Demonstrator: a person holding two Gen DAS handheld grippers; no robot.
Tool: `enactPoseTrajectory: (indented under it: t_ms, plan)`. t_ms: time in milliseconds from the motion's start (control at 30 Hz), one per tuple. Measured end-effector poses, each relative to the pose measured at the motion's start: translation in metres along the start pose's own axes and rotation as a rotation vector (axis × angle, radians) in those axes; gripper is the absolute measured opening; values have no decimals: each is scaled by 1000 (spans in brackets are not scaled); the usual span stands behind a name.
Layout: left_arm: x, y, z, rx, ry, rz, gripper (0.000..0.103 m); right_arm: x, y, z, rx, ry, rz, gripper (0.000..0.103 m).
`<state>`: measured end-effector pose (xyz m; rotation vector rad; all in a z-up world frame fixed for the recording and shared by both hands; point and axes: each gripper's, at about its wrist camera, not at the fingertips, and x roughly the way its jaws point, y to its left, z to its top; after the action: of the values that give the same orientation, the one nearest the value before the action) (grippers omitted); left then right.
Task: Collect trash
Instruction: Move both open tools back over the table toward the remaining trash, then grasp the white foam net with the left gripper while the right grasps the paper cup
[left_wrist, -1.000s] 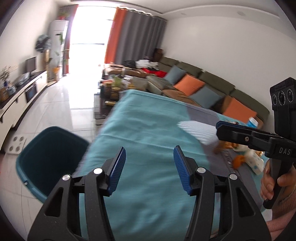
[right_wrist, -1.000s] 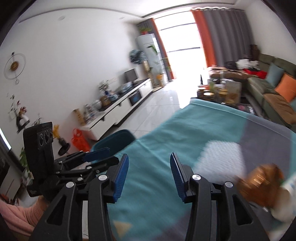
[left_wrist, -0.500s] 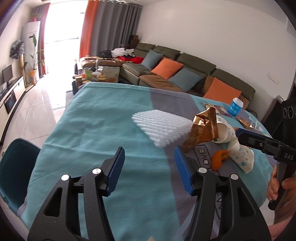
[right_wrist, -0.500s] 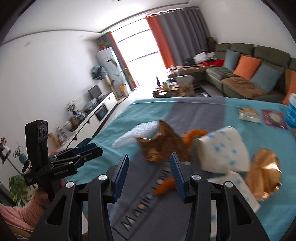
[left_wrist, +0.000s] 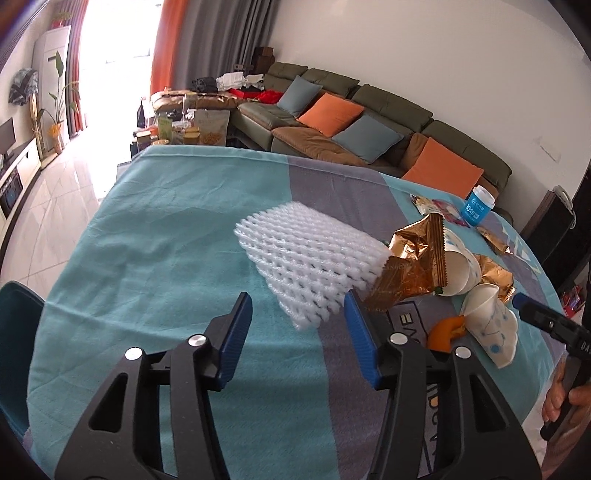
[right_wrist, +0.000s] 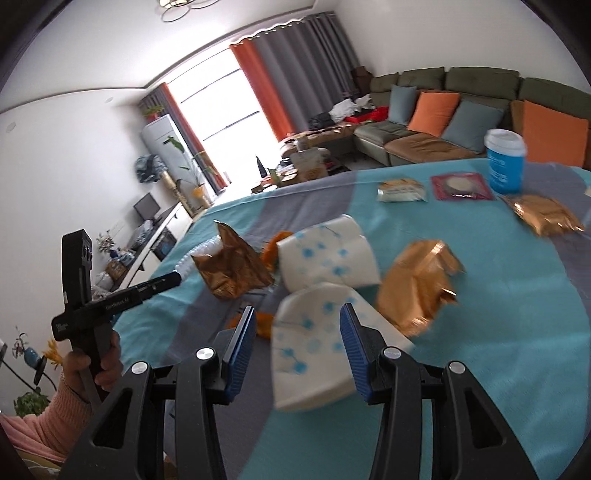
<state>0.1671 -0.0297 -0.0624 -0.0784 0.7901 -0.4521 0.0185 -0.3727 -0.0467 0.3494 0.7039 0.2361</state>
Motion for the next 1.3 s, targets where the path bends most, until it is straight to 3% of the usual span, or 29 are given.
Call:
enactPoseTrajectory:
  t_ms: [200,333,367,700,1033,1300]
  plan:
    - [4,3,1,-14,3,-24,38,-15,-12,-10,43,3,-24,44]
    - [4,5,2,-26,2,-44,13,-22,-24,-19,103,16,-8,44]
    - [3,5,2,-22,-5,-40,11,-22,-26,-20,113,20,-5,44]
    - [-14,6,-2,-10,-39,-33,7,-4,-27,-30,195,58,120,43]
    - [-53,18,-16,-17,-111,38,7,-2,-13,-24,159,40,137,4]
    - [-92,24,-28,-6,-176,14,7,-9,13,-9,75,-4,185,3]
